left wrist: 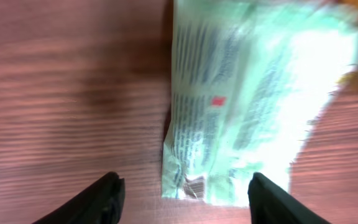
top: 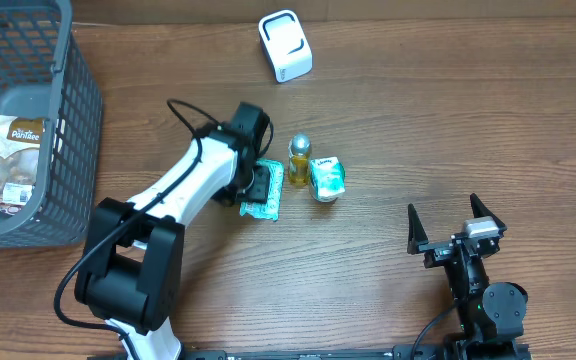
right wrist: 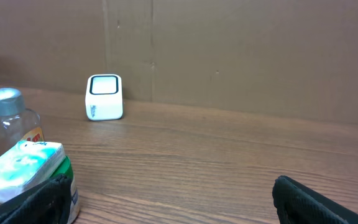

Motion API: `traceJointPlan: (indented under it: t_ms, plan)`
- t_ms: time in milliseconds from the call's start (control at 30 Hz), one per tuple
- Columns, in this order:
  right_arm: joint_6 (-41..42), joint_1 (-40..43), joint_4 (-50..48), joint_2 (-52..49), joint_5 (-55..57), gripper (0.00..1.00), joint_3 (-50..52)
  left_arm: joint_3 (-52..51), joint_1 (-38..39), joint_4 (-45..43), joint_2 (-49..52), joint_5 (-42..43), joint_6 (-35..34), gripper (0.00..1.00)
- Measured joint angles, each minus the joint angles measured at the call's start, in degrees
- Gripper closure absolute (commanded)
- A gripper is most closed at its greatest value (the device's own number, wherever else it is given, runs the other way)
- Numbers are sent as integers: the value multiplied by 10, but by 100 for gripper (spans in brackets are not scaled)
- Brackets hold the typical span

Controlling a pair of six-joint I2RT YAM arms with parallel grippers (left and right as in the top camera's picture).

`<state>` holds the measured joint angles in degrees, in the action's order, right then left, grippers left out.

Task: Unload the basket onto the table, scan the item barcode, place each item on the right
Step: 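Open the left gripper and withdraw it toward the basket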

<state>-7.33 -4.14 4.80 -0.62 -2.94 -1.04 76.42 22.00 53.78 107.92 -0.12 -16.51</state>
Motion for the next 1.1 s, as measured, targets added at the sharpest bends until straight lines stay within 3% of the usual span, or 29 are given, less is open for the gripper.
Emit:
traceJointPlan:
  t_ms: [67, 233, 400, 600, 800, 933, 1100]
  plan:
    - [0, 0, 0, 0, 0, 0, 0, 61, -4, 43, 0, -4, 1, 27]
    - [0, 0, 0, 0, 0, 0, 0, 219, -20, 179, -1, -37, 29, 24]
    - [0, 0, 0, 0, 0, 0, 0, 369, -36, 269, -4, -146, 51, 18]
    - [0, 0, 0, 0, 0, 0, 0, 490, -76, 264, -8, -310, 54, 9]
    - [0, 0, 0, 0, 0, 0, 0, 515, -161, 196, -10, -444, 61, 0]
    - [0, 0, 0, 0, 0, 0, 0, 515, -234, 185, -10, -451, 67, 0]
    - [0, 0, 0, 0, 0, 0, 0, 515, -330, 182, -10, -391, 104, 0]
